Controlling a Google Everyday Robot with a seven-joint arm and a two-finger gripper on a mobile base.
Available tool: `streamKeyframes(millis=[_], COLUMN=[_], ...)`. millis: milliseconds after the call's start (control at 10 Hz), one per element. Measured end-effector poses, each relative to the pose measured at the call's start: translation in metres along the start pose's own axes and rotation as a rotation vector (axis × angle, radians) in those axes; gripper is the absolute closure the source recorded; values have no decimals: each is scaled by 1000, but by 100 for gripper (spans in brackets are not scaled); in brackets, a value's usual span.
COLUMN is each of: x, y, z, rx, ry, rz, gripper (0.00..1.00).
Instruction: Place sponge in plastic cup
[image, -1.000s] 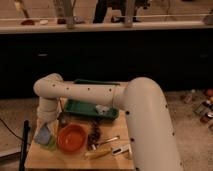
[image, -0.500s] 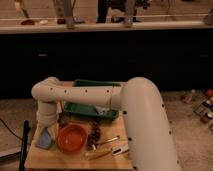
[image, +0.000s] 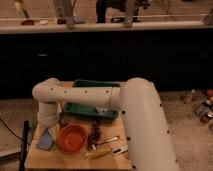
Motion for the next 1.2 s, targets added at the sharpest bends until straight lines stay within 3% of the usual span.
streamKeyframes(millis=[400, 1000, 1200], x=[0, 5, 8], y=[0, 5, 4], z=[-1, -7, -12], rx=[-4, 1, 24], ry=[-9, -1, 10], rz=[0, 13, 23], gripper=[22, 20, 20])
